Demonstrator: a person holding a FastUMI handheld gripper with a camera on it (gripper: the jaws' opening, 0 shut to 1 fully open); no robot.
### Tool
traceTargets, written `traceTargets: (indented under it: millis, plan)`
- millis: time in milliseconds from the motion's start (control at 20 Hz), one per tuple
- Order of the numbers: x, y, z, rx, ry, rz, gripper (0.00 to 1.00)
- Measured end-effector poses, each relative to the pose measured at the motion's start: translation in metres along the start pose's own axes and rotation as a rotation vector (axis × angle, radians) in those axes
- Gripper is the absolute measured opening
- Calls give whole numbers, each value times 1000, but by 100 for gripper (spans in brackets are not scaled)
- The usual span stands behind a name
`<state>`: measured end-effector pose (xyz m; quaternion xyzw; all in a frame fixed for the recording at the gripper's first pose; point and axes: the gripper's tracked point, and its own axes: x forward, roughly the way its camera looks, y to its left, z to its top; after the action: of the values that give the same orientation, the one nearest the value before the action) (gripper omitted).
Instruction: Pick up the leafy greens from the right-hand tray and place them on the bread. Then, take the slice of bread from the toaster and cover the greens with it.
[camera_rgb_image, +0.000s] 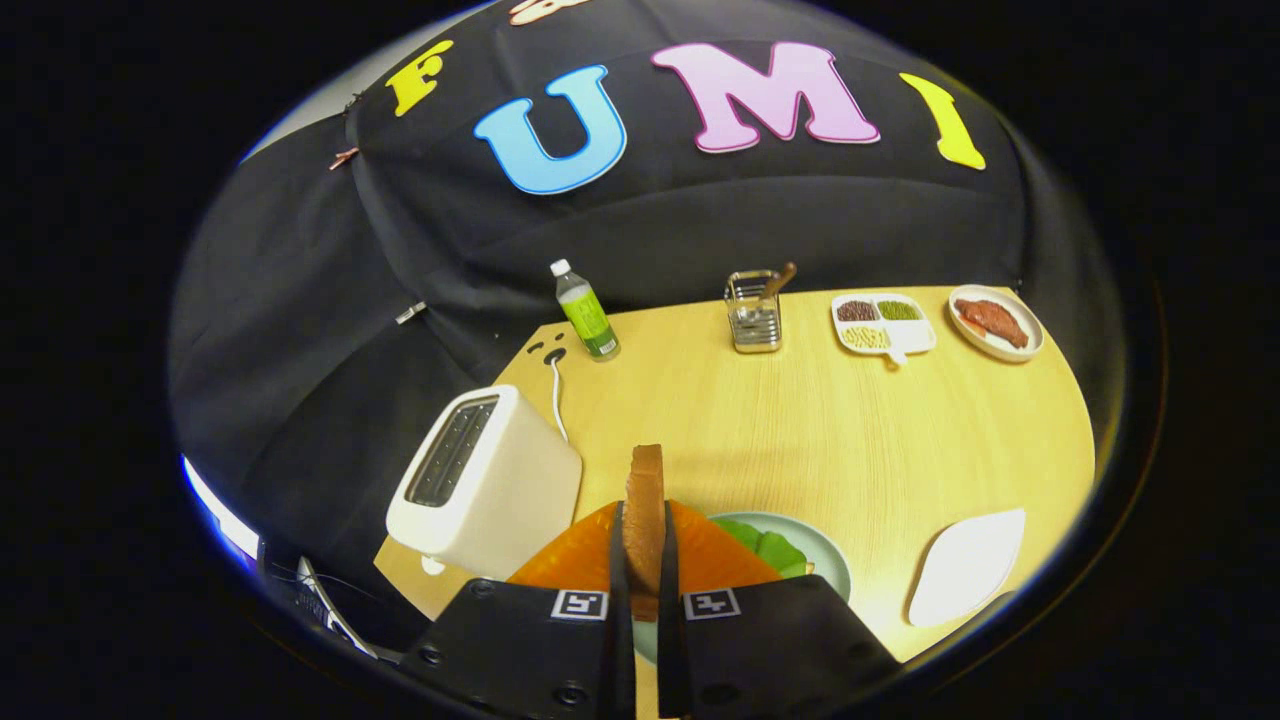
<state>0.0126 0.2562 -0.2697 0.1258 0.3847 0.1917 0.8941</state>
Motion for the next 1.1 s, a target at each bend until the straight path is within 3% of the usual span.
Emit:
traceTargets:
  millis: [450,600,700,1000,1100]
  plan:
    - [10,-50,-43,82,69,-76,14]
    - [7,-78,-58,73,94,-141,23]
    - [3,-98,-65,53,108,-194,38]
    - [-21,-129,-43,-28,42,-259,100]
    - [-39,-133,-19,-81,-25,-270,99]
